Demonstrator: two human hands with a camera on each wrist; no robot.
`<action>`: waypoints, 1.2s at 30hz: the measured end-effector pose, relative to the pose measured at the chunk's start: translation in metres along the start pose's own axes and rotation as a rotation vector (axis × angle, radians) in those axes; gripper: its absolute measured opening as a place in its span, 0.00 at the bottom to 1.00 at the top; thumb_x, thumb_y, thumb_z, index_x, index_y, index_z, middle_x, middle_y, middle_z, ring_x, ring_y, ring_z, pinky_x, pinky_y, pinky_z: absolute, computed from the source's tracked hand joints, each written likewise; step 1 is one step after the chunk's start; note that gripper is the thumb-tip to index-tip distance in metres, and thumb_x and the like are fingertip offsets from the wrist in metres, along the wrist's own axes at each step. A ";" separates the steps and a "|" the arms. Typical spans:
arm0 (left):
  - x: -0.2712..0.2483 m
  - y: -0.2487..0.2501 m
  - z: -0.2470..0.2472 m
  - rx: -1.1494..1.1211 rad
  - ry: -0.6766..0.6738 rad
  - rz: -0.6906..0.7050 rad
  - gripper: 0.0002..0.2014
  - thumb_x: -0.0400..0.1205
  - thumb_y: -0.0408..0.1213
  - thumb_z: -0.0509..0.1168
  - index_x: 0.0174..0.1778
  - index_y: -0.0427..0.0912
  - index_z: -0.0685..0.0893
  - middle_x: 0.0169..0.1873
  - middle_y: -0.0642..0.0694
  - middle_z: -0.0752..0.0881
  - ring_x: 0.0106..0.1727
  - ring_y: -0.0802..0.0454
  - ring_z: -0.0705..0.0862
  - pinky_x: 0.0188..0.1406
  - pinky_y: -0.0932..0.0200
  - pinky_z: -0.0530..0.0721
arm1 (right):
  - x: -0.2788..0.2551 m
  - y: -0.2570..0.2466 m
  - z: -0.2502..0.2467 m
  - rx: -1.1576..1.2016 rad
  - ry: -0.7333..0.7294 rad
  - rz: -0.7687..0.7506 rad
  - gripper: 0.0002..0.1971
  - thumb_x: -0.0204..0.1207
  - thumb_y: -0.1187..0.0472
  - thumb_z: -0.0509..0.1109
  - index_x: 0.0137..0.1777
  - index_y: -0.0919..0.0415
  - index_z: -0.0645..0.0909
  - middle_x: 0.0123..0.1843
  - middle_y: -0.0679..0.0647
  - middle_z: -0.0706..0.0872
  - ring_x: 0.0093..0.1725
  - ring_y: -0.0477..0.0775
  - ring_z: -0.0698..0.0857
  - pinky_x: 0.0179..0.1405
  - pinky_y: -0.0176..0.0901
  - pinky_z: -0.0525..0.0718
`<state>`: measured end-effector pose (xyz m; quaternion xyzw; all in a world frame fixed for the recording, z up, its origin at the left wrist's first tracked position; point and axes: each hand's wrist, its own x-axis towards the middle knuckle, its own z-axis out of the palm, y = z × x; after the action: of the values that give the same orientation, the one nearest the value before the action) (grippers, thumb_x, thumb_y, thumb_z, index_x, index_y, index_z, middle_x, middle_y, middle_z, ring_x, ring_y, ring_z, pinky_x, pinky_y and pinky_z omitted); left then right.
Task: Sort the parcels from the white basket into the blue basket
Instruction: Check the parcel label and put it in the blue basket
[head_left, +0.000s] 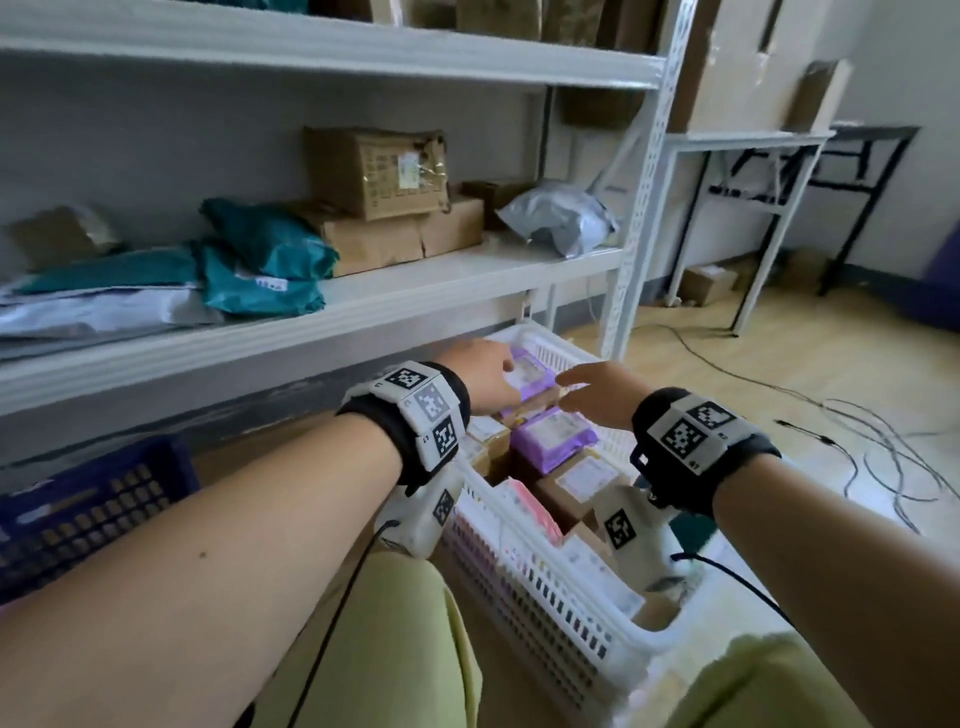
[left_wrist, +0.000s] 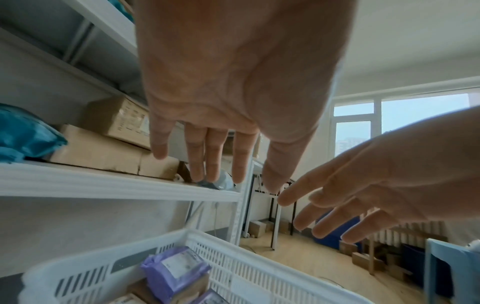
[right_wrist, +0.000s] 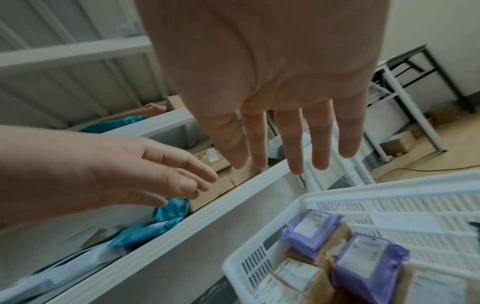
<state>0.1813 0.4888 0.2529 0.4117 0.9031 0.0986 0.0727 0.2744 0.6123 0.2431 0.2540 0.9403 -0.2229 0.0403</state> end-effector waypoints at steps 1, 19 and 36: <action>0.005 0.010 0.005 0.007 -0.019 0.019 0.22 0.80 0.46 0.64 0.70 0.44 0.76 0.70 0.44 0.77 0.67 0.45 0.77 0.55 0.61 0.72 | -0.003 0.013 -0.003 0.000 -0.007 0.008 0.21 0.83 0.62 0.60 0.75 0.60 0.73 0.75 0.60 0.74 0.73 0.61 0.74 0.72 0.46 0.71; 0.170 0.005 0.123 -0.089 -0.200 -0.078 0.24 0.79 0.42 0.66 0.72 0.47 0.75 0.71 0.45 0.76 0.70 0.46 0.76 0.65 0.59 0.73 | 0.123 0.139 0.050 0.335 -0.059 0.361 0.17 0.81 0.63 0.64 0.68 0.65 0.80 0.68 0.59 0.82 0.67 0.58 0.80 0.63 0.43 0.77; 0.276 -0.019 0.216 -0.206 -0.387 -0.161 0.23 0.78 0.43 0.65 0.71 0.45 0.76 0.68 0.45 0.80 0.69 0.47 0.76 0.71 0.53 0.74 | 0.233 0.193 0.103 0.651 -0.157 0.586 0.14 0.80 0.65 0.65 0.63 0.66 0.83 0.57 0.63 0.86 0.50 0.57 0.85 0.47 0.44 0.83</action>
<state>0.0335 0.7110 0.0252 0.3401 0.8873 0.1035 0.2937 0.1635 0.8229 0.0295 0.4914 0.7036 -0.5051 0.0912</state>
